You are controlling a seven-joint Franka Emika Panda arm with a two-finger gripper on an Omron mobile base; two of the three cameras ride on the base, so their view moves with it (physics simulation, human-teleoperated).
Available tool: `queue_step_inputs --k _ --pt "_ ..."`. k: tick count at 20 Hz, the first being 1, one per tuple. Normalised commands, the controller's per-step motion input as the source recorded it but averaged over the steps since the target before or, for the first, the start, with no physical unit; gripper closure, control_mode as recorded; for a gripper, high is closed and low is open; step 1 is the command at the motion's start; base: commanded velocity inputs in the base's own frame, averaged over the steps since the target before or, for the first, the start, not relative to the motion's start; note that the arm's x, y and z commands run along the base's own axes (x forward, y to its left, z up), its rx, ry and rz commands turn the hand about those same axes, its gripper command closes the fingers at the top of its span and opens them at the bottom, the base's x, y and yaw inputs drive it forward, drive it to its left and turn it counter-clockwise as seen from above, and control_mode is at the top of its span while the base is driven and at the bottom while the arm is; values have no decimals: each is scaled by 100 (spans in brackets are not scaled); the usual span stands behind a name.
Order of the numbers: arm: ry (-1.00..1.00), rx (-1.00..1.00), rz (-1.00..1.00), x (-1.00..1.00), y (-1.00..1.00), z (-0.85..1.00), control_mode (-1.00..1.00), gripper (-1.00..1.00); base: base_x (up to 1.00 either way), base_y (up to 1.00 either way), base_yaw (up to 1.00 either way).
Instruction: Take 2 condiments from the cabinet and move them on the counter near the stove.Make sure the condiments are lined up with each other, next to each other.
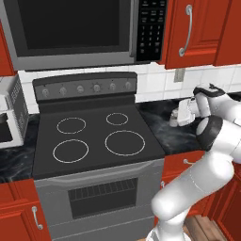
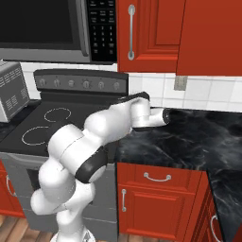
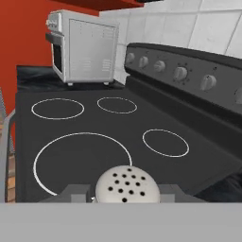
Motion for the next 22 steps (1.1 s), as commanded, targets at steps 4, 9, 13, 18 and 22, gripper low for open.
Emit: queue_step_inputs --k 4,9,13,18,22 --pt "1 -4 1 4 9 -26 -100 100 0 0 0" --pt "8 -4 0 13 15 -25 -100 100 0 0 0" --pt "8 0 3 24 17 -25 -100 100 0 0 0" --pt "2 2 12 22 6 -34 -100 100 0 0 0" --pt "0 1 13 24 4 -31 -100 100 0 0 0"
